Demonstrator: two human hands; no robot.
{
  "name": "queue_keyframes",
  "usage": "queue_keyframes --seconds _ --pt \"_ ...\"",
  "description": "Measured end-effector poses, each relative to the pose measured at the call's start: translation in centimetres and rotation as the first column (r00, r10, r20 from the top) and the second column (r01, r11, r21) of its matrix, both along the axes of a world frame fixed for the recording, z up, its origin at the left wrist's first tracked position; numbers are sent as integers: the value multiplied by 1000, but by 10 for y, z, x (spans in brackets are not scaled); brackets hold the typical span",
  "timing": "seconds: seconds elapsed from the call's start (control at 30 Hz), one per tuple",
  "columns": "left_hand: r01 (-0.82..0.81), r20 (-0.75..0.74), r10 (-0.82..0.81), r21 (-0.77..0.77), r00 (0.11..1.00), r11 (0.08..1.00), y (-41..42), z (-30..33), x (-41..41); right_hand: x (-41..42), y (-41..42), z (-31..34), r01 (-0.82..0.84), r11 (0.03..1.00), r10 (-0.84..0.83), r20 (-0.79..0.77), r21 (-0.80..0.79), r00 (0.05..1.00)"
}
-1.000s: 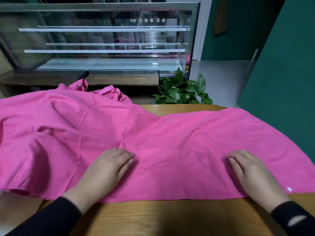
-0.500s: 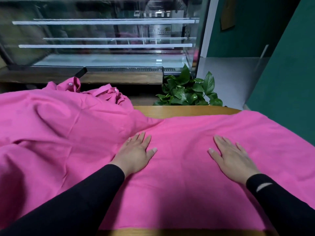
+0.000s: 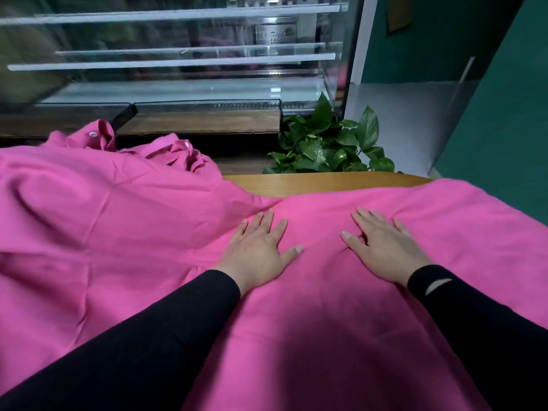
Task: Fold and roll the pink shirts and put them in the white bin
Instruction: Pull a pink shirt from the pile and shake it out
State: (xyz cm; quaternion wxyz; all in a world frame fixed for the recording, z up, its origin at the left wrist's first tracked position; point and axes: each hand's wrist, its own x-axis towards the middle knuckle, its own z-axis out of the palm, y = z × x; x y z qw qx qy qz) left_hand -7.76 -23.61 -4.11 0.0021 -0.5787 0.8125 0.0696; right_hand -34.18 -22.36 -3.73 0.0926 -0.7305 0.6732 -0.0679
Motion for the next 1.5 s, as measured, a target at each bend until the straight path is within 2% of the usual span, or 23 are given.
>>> queue_keyframes --seconds 0.1,0.33,0.5,0.83,0.93,1.0,1.07,1.3,1.5 --pt "-10 -5 10 -13 1000 1000 -2 0 1 -14 -1 -6 47 999 -47 -95 -4 994" --pt "-61 -35 61 -15 998 998 -6 -1 2 -33 4 -9 184 982 -186 -69 -32 980" --pt "-156 -32 156 7 987 988 -12 -1 4 -46 11 -7 241 970 -242 -101 -20 965" --pt "-293 -71 292 -15 954 956 -22 -3 3 -57 18 -3 190 981 -180 -173 46 968" --pt "-262 -66 256 -92 964 961 -13 6 0 -56 19 -2 177 983 -165 -168 56 972" --pt "-156 -65 146 -170 987 973 4 17 -12 -55 18 -2 188 981 -176 -171 53 969" --pt "-83 -100 65 -184 993 979 30 22 -21 -55 19 -3 210 977 -200 -173 44 964" --pt "-178 -132 164 -102 978 979 75 -3 7 -60 22 -2 235 970 -219 -181 68 959" --pt "-144 -13 143 -64 990 988 71 -3 -3 -67 29 5 199 971 -171 -196 132 966"
